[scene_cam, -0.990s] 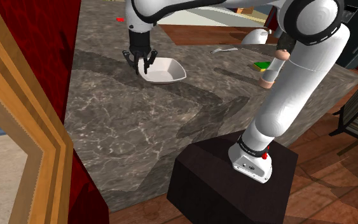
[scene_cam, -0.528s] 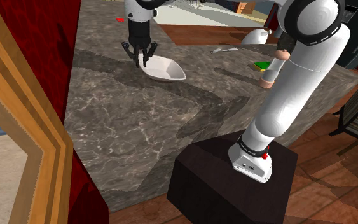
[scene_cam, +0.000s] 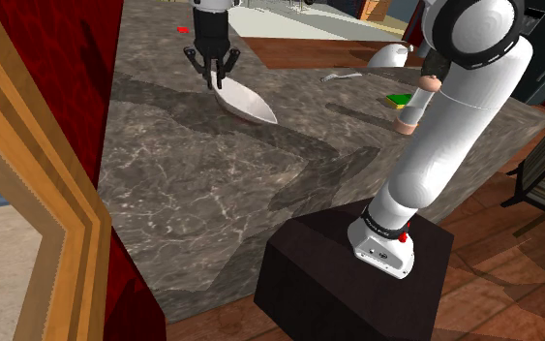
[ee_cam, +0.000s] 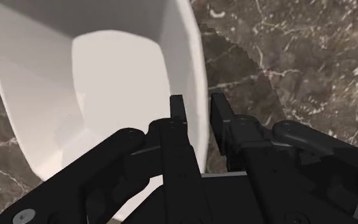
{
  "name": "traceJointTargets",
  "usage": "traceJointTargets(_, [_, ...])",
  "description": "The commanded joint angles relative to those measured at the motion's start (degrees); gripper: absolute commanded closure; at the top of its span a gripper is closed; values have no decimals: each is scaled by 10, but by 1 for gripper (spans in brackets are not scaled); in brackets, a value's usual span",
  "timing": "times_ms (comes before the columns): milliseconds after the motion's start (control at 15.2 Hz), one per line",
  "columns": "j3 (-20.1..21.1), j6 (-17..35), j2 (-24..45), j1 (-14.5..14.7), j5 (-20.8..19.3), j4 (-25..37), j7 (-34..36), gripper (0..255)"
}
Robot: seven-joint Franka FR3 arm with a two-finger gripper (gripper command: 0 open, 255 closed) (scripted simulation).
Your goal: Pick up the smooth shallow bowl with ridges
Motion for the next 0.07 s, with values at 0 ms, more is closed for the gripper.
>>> traceJointTargets(0, [0,-5,0,0,0,5,0,255])
